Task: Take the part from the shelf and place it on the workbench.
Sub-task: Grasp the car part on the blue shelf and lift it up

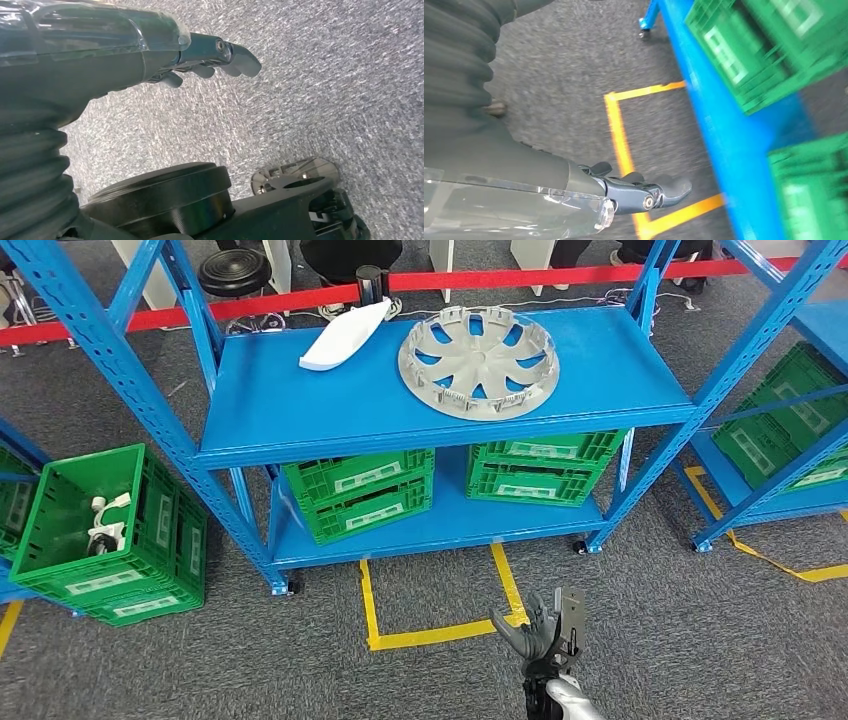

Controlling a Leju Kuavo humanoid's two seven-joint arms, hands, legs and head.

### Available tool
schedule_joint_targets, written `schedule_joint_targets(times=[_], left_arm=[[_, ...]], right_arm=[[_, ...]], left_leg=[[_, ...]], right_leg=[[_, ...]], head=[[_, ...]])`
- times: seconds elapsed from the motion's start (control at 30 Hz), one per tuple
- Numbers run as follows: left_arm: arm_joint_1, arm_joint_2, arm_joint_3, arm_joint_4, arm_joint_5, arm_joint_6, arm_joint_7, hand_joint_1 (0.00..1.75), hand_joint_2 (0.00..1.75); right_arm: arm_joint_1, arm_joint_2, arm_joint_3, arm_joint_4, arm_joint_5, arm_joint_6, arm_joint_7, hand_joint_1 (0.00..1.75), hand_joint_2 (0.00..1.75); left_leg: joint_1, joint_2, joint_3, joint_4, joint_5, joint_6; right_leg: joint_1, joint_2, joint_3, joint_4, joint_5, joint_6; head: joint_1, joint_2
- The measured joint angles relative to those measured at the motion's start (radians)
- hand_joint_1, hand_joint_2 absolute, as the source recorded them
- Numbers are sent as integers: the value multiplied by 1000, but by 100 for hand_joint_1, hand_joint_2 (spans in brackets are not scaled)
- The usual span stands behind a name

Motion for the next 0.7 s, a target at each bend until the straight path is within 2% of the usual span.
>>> schedule_joint_targets(times=[0.17,0.3,0.7], left_arm=[[0,0,0,3,16,1,-22,0,175],[-1,0,0,6,28,3,-37,0,0],[-1,0,0,13,76,4,-91,0,0]], right_arm=[[1,-12,0,-136,155,-32,38,0,175],[2,-21,0,-237,269,-55,69,0,175],[25,-37,-6,-509,549,-128,142,0,175]], left_leg=[[0,-1,0,0,0,0],[0,-4,0,0,0,0],[0,-9,0,0,0,0]], right_leg=[[0,0,0,0,0,0],[0,0,0,0,0,0],[0,-1,0,0,0,0]], head=[[0,0],[0,0],[0,0]])
